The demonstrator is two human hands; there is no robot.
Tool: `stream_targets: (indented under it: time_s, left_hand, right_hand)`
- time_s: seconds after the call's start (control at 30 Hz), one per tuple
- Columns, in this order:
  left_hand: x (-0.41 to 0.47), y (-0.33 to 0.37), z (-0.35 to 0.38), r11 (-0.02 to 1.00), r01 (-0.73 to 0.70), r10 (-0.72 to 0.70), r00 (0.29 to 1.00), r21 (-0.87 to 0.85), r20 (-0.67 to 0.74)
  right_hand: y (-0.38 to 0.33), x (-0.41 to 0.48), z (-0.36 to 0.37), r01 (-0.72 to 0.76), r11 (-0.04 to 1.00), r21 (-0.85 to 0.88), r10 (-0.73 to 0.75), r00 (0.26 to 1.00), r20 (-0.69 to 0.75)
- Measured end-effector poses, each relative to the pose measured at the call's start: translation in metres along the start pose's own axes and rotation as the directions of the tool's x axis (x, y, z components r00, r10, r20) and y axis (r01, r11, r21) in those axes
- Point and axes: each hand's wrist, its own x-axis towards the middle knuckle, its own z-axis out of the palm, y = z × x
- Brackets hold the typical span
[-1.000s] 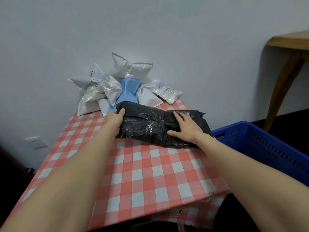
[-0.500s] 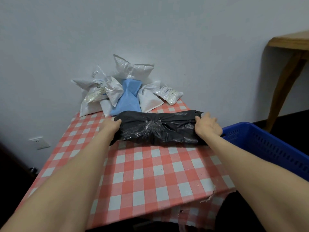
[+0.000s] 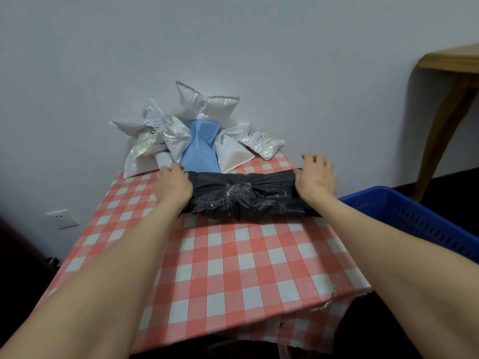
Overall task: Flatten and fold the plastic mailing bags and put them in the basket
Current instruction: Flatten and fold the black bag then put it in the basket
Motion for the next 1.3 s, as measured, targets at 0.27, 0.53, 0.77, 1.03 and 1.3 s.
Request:
stream_targets:
  time_s: [0.27,0.53,0.77,1.03,1.3]
  left_hand:
    - [-0.008,0.049,0.029,0.898,-0.438,0.404,0.860,0.045,0.312]
    - [-0.020,0.031,0.054,0.959,-0.283,0.248,0.834,-0.003,0.494]
    - [-0.029,0.028,0.063,0.964,-0.267,0.232,0.848,0.006,0.476]
    - [-0.033,0.025,0.068,0.960,-0.279,0.233,0.854,0.033,0.465]
    - [-0.035,0.025,0.069,0.960,-0.276,0.221,0.852,0.048,0.474]
  right_hand:
    - [-0.070,-0.009,0.032,0.512,0.859,0.019,-0.482,0.795,0.367]
    - [-0.059,-0.013,0.056,0.483,0.873,-0.066,-0.394,0.779,0.488]
    - [-0.052,-0.019,0.067,0.478,0.876,-0.065,-0.389,0.780,0.489]
    - [-0.049,-0.021,0.073,0.491,0.868,-0.079,-0.393,0.775,0.495]
    - [-0.049,-0.021,0.075,0.494,0.865,-0.088,-0.394,0.776,0.492]
